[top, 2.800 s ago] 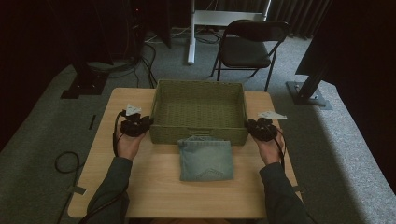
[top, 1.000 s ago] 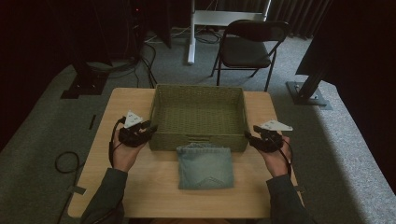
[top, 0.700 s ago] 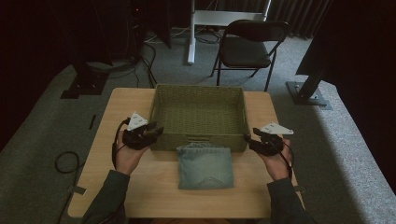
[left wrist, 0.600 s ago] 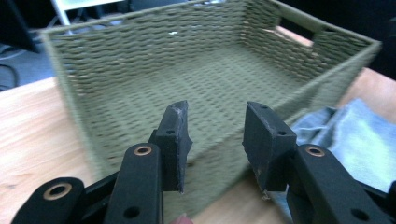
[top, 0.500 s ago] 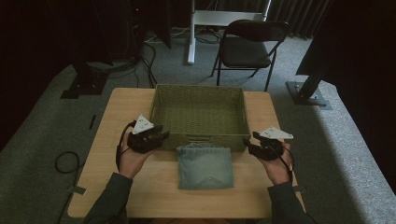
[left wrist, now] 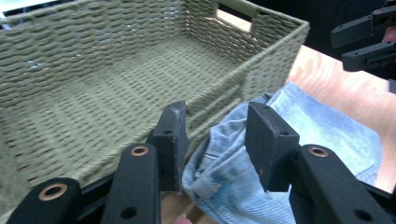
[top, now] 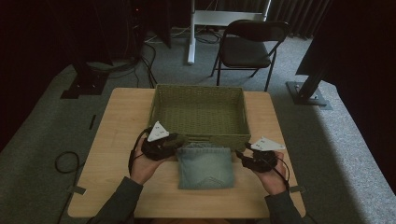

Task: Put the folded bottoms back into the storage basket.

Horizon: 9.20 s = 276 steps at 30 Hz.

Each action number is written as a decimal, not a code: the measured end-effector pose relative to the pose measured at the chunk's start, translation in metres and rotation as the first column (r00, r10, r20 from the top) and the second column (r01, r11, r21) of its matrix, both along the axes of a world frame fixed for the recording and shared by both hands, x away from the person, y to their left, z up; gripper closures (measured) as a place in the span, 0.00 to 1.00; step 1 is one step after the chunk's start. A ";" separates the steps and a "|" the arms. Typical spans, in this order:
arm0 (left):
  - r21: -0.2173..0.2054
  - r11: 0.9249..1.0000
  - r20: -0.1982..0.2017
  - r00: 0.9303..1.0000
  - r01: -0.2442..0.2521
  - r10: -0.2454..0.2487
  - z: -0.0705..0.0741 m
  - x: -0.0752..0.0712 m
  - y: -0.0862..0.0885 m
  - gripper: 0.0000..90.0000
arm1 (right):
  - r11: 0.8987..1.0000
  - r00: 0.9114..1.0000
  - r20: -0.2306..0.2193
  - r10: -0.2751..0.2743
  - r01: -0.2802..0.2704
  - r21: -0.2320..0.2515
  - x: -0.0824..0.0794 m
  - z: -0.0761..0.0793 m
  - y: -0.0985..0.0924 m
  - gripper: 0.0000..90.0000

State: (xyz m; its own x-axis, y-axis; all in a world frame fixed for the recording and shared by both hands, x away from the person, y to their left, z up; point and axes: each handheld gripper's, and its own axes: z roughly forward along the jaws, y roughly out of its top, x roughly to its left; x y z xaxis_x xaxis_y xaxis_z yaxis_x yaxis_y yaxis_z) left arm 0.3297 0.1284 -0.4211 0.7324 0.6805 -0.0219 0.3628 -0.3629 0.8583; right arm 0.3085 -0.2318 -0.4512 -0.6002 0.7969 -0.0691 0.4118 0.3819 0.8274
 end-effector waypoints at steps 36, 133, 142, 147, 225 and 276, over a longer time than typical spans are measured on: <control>0.204 0.978 -0.105 0.992 -0.051 0.073 -0.081 0.008 -0.037 0.44 | 0.994 0.966 -0.236 0.103 -0.108 -0.007 -0.009 -0.059 0.029 0.47; 0.052 0.993 -0.167 0.982 0.103 -0.093 -0.007 0.006 -0.033 0.61 | 0.974 0.957 -0.181 0.226 -0.227 0.012 -0.009 0.018 0.050 0.85; 0.054 0.993 -0.154 0.983 0.106 -0.097 0.020 0.009 -0.029 0.61 | 0.970 0.956 -0.164 0.243 -0.241 0.034 -0.005 0.040 0.049 0.84; 0.051 0.993 -0.127 0.987 0.104 -0.097 0.037 0.012 -0.027 0.61 | 0.969 0.958 -0.143 0.248 -0.246 0.036 0.000 0.056 0.050 0.84; -0.065 0.996 -0.095 0.994 -0.060 0.054 0.067 0.146 -0.012 0.60 | 0.994 0.994 -0.079 0.076 -0.070 0.080 0.136 0.088 0.080 0.84; 0.087 0.944 -0.105 0.940 -0.318 0.326 0.022 0.173 0.010 0.47 | 0.982 0.971 -0.171 -0.165 0.147 -0.114 0.177 0.043 0.083 0.60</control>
State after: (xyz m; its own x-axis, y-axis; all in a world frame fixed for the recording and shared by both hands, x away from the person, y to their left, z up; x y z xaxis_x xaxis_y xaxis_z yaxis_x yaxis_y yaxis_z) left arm 0.5031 0.1384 -0.3989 0.4694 0.8821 -0.0391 0.5653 -0.2662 0.7808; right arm 0.4853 -0.1492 -0.4087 -0.4787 0.8761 -0.0563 0.6106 0.3784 0.6957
